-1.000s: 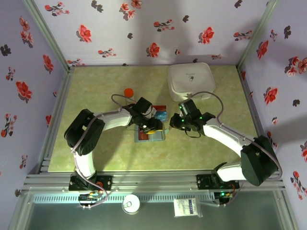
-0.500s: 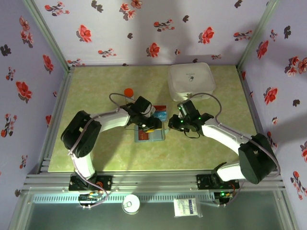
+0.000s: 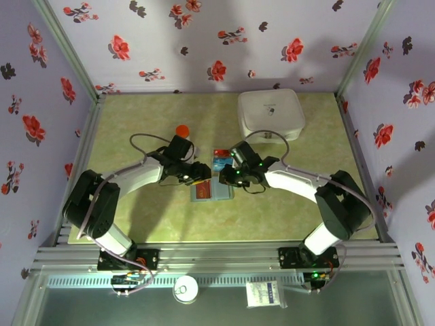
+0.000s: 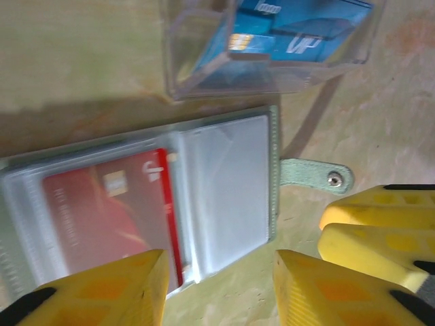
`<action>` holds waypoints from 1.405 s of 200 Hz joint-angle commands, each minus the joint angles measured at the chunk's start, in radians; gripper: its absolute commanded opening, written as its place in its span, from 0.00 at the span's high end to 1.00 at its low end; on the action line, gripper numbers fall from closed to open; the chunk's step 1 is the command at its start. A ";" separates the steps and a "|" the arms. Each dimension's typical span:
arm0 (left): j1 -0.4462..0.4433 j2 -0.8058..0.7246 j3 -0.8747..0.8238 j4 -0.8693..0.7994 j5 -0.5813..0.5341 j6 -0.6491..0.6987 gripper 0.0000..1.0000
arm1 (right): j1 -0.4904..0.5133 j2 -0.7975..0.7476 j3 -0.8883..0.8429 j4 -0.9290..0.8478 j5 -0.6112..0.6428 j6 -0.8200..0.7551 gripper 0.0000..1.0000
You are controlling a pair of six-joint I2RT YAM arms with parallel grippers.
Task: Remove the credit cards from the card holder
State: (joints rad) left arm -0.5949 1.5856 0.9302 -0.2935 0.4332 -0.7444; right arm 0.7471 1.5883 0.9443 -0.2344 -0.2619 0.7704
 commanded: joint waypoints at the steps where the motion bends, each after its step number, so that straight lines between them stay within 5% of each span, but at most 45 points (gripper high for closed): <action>1: 0.028 -0.053 -0.039 -0.023 -0.013 0.031 0.59 | 0.016 0.042 0.051 0.004 -0.019 0.009 0.76; 151: 0.076 0.020 -0.150 0.042 -0.002 0.060 0.97 | 0.067 0.265 0.176 0.009 -0.091 0.016 0.73; 281: 0.076 0.065 -0.160 0.031 -0.026 0.063 1.00 | 0.072 0.290 0.159 0.061 -0.117 0.032 0.76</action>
State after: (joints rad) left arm -0.5251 1.6260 0.7856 -0.2459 0.4374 -0.6998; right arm 0.8108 1.8553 1.0969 -0.1940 -0.3603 0.7799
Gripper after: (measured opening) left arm 0.043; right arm 0.243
